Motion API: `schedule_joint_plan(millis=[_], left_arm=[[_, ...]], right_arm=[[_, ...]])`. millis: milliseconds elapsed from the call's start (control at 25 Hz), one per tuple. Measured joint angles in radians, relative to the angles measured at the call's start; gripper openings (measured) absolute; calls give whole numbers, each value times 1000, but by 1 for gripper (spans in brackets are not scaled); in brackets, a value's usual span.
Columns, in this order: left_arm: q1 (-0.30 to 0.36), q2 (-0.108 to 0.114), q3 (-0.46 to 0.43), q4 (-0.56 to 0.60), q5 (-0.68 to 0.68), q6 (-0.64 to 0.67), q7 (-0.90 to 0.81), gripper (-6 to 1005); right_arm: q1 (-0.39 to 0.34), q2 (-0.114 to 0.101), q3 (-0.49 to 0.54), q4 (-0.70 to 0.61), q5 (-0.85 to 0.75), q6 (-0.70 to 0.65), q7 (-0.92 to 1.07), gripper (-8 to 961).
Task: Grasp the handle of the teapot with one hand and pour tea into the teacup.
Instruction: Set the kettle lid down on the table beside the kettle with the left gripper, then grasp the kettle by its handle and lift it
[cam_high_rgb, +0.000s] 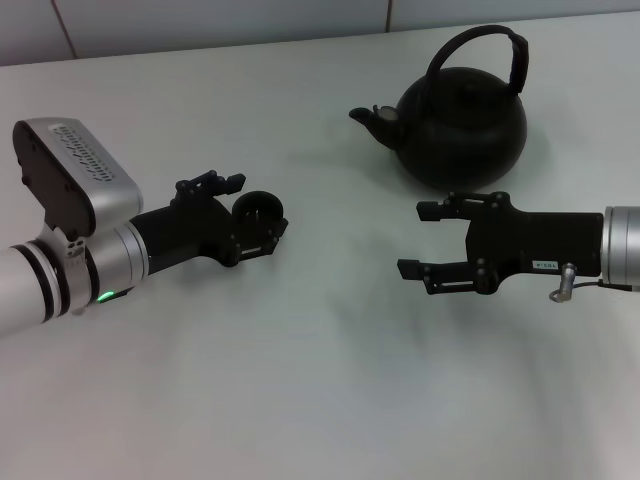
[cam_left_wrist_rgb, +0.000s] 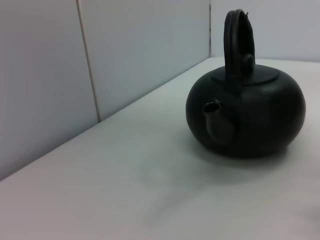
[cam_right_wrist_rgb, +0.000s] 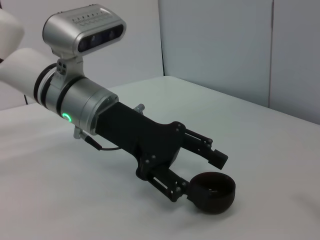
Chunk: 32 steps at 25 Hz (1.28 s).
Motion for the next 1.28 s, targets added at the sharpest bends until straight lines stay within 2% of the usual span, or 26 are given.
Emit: schedule_joint_plan(millis=[120,160,280,360,560,720,880,1000,1280], left_arm=[[16,2,3,23,0,4,-6,822],[65,9,7,91,6,15,-32,822],[142,17,4,175,10,41,-54,824],[216,25,0,242,11,72,-62,825],[317,31,-1,285,12,106,-54,824],[344,29,-1,273,12,107,-42,824],[358,24,-2,261,12,104,-19,824],[356,23,-2,252,12,103,-16,825],[347,23,-2,236,12,101,-15,824]], right_arm=[[-6,0,4,0,3,-4,0,818],[-10,1,8,0,9,-9,0,818],[-37,1,40,-5,49,-34,-12,818],[-61,1,83,-7,81,-58,-21,818],[-107,0,255,18,138,-101,-89,818],[-118,0,393,54,156,-98,-197,818],[-86,-1,531,99,157,-69,-273,817],[-46,-1,566,111,157,12,-285,817],[43,1,556,159,152,152,-288,817]])
